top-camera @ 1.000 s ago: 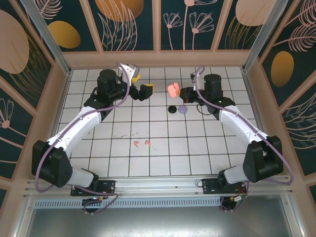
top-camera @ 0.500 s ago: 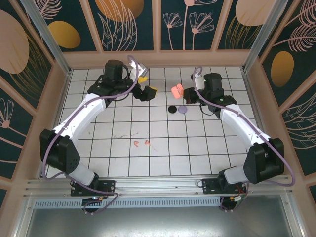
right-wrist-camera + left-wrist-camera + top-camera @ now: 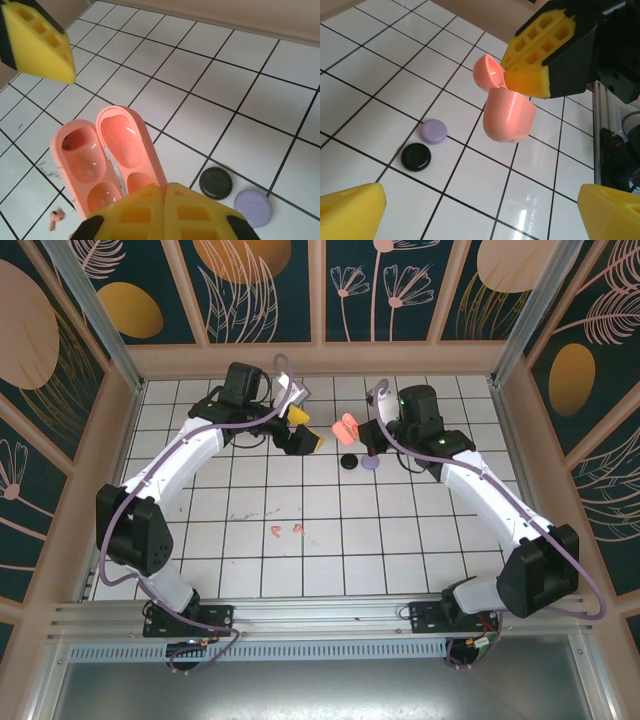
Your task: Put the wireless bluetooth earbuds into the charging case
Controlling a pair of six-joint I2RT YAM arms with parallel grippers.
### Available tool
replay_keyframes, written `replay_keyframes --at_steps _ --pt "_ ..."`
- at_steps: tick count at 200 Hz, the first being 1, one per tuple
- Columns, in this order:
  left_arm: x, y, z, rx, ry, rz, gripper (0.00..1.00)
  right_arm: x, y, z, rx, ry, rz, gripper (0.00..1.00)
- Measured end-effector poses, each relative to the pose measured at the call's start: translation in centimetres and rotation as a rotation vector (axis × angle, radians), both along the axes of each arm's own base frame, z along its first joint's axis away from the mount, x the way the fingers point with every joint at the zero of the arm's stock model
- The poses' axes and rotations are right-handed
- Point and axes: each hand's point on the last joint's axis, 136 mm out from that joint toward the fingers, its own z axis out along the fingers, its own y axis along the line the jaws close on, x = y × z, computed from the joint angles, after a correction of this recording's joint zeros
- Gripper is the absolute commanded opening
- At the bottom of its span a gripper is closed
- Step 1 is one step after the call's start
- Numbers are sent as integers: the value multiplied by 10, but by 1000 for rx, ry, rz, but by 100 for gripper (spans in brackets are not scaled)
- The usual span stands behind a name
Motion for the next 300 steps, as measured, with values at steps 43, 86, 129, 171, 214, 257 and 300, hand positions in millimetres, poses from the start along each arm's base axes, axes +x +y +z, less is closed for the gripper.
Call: replay_keyframes --at_steps 43,86,129,171,214,257,300 --pt "-7 -2 1 -17 6 -40 99 1 7 -3 -31 -2 39 0" --pt "-4 -4 -8 -13 21 -51 99 4 10 -8 -57 5 58 0" --pt "2 -8 -25 1 50 -60 99 2 9 -10 -81 9 74 0" --pt "6 -12 -20 -2 37 -104 96 3 11 -11 -100 18 97 0" --pt "-1 -13 -23 3 62 -153 92 -2 13 -12 -93 40 122 0" --pt "-9 -14 -27 -6 97 -187 89 -7 18 -7 -73 52 151 0" --pt "-10 -18 -17 -40 100 -220 86 -10 30 -5 -69 51 183 0"
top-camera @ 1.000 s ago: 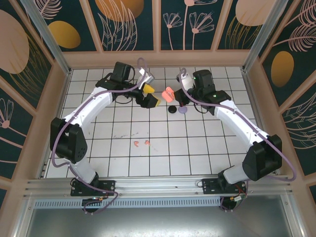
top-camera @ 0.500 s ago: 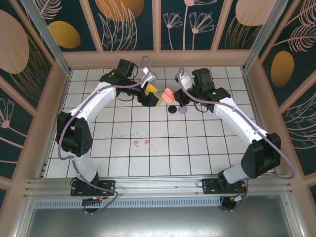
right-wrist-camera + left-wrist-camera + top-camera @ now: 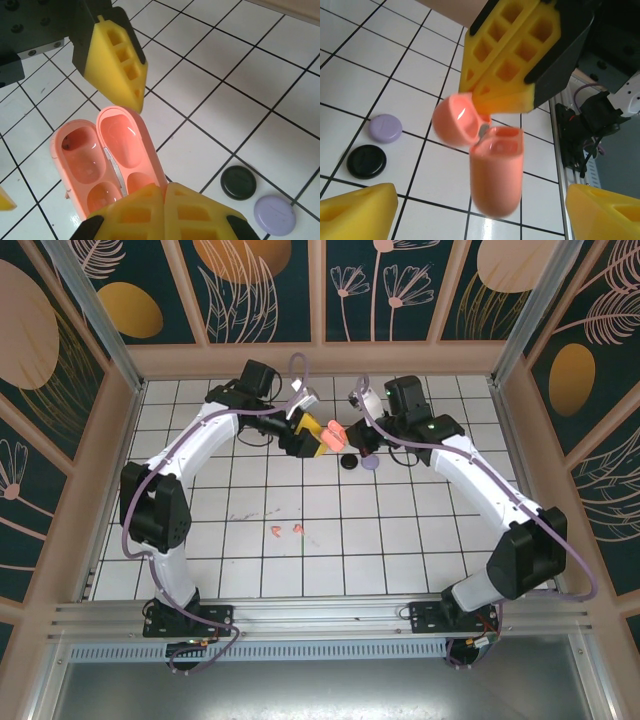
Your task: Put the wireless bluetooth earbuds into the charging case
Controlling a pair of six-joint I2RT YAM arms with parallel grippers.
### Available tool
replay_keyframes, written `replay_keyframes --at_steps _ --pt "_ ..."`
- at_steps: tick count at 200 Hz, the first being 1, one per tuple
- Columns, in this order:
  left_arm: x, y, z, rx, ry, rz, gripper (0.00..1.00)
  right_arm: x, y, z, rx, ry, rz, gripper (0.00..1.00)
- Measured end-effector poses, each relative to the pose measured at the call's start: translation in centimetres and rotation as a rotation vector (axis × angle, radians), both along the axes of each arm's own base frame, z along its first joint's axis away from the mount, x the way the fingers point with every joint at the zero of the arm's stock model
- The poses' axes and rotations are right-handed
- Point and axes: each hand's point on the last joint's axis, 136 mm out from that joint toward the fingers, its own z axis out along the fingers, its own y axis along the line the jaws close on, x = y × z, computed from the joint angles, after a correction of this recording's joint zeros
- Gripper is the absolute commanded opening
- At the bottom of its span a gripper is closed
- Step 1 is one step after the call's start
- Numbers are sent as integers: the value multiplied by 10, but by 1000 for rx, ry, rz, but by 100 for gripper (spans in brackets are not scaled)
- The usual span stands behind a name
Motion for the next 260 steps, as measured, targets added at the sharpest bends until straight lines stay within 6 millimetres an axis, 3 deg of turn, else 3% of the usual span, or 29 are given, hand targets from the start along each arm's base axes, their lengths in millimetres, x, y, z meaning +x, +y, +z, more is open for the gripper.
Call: replay_keyframes --at_steps 57,165,220,250,260 --pt "-3 -2 0 -19 19 -25 76 -3 16 -10 -12 22 37 0" --pt "-7 -2 -7 -18 49 -51 46 -3 23 -1 -2 4 50 0" --pt "-10 -2 -3 -31 52 -63 15 -1 22 0 -8 -2 41 0" --pt "-10 -3 -3 -35 49 -67 2 1 22 2 -4 -3 26 38" --pt "-9 -3 -4 -38 43 -65 0 3 20 4 4 4 8 45"
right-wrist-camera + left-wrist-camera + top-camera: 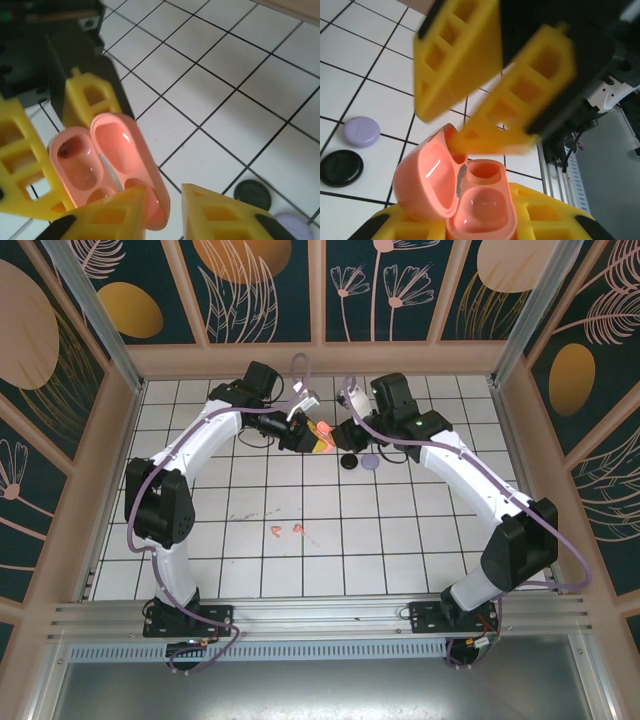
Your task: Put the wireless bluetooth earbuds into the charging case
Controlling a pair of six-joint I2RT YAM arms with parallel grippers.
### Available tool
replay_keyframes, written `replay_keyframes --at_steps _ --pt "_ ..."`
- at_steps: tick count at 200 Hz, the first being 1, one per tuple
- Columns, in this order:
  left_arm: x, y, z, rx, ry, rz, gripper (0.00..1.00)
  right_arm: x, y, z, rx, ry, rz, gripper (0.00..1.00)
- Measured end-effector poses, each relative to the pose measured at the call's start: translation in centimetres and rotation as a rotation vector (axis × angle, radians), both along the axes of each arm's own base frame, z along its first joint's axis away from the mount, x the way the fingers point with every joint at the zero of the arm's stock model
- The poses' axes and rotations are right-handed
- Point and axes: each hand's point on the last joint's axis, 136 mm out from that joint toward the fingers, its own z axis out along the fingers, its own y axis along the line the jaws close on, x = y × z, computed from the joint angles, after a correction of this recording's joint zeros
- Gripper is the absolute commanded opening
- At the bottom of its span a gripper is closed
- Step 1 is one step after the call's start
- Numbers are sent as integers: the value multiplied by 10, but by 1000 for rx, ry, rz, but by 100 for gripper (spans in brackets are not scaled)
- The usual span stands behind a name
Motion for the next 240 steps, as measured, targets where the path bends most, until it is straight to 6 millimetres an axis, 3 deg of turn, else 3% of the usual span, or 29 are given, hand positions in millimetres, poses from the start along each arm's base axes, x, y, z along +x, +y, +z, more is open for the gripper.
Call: replay_keyframes --at_steps 20,52,73,91,122,150,168,186,208,240 --pt "4 1 -7 -11 -3 28 0 3 -6 6 17 1 -28 55" --pt "13 25 -12 -58 1 170 0 -3 -24 35 74 -36 -81 57" --pt "26 49 4 -89 -67 304 0 -18 -31 51 127 -47 -108 57" --pt "32 60 30 -122 -174 400 0 -29 -32 50 164 -19 -133 57" --pt "31 77 71 -185 -350 568 0 -47 -10 11 143 98 -168 57" --pt "37 99 93 -219 -448 743 0 -63 12 -24 96 196 -181 57" --pt "40 117 97 -232 -487 873 0 -70 35 -44 71 240 -208 57" --pt "40 133 101 -252 -503 973 0 -91 68 -80 4 318 -194 56" --pt "41 146 108 -281 -519 1061 0 -106 95 -120 -81 388 -211 56" --pt "44 170 112 -315 -527 1195 0 -111 124 -145 -142 438 -264 56"
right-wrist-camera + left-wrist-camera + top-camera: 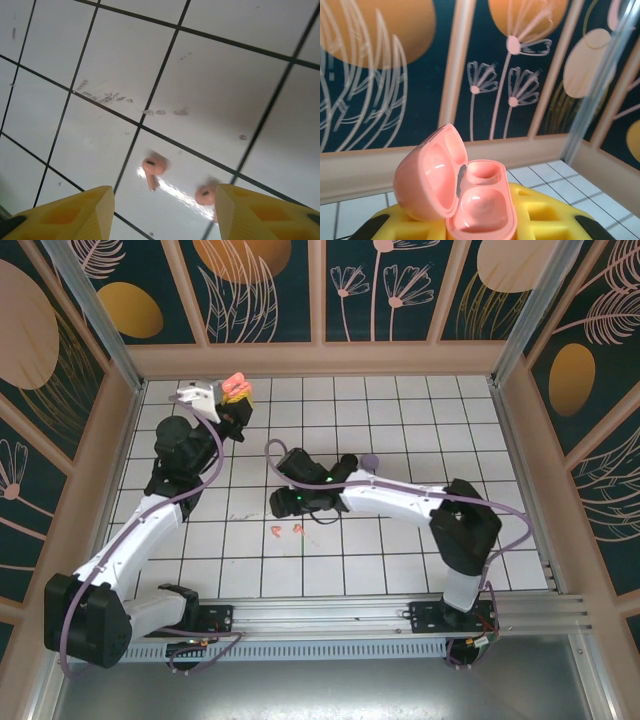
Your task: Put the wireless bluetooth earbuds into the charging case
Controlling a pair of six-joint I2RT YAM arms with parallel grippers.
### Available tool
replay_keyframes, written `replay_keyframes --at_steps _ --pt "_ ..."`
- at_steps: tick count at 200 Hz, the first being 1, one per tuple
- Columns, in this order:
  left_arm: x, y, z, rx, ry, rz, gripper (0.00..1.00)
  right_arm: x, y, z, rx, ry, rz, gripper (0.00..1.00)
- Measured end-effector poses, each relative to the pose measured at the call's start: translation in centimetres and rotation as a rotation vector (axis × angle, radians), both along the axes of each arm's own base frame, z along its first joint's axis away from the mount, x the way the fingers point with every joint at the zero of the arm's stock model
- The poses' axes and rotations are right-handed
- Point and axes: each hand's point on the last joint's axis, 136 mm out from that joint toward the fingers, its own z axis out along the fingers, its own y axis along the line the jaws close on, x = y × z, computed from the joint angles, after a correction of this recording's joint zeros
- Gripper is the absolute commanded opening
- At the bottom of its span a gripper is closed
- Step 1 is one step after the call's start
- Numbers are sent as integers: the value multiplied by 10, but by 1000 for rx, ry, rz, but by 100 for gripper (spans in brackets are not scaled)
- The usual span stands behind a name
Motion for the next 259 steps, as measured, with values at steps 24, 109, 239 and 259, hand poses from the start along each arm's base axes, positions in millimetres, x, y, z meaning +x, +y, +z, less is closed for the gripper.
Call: replay_keyframes --at_steps 24,109,239,259 --pt "-1 26 0 -49 -18 113 0 3 22 -7 -30 8 -33 56" --pt "-12 60 13 -130 -85 268 0 1 26 -53 -181 75 -177 53" --pt "-16 65 9 -136 -90 292 0 -14 33 -78 -252 125 -237 49" --pt "-16 65 9 -136 -91 292 0 -14 32 -80 -260 123 -242 49"
